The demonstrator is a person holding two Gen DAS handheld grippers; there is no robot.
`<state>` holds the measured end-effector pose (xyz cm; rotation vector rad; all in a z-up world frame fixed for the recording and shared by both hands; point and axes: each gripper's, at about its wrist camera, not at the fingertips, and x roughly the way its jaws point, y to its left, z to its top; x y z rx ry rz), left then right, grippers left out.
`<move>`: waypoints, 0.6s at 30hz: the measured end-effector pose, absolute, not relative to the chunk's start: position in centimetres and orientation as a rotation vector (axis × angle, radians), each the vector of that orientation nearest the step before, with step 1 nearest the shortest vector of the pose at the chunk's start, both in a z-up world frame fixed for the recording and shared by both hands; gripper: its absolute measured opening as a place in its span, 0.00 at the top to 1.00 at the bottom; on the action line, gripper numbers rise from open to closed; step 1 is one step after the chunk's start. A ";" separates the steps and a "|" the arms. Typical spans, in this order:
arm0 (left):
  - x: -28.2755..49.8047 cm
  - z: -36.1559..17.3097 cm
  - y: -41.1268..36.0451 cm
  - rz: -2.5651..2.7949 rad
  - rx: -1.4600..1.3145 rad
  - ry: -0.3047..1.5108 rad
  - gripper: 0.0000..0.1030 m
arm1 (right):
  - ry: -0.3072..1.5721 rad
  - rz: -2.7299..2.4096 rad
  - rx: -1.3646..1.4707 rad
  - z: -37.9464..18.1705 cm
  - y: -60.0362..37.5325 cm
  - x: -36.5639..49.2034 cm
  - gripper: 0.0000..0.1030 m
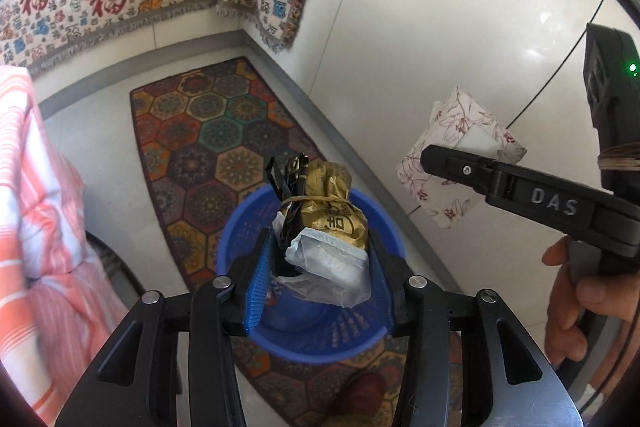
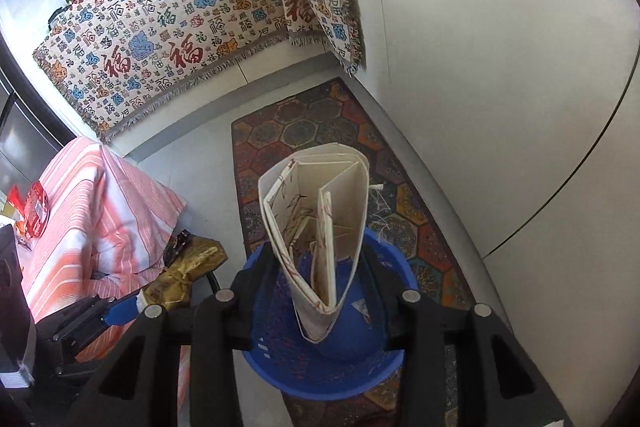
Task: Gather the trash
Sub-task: 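Open both tools to drop the packet and paper into the basket, then move both tools back over the table toward the red plastic bag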
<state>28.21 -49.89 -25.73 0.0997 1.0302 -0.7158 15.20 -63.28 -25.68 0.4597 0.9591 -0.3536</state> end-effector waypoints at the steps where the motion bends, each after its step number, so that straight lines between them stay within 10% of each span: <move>1: 28.2 -26.0 -50.2 -0.712 0.107 1.025 0.48 | 0.960 -0.355 0.467 -25.9 -63.4 15.2 0.58; 5: 28.5 -27.0 -51.1 -0.727 0.131 1.020 0.22 | 0.951 -0.358 0.498 -26.3 -63.8 15.1 0.41; 18: 24.8 -17.0 -42.3 -0.699 -0.026 0.924 0.15 | 0.680 -0.438 0.280 -18.2 -60.7 13.8 0.38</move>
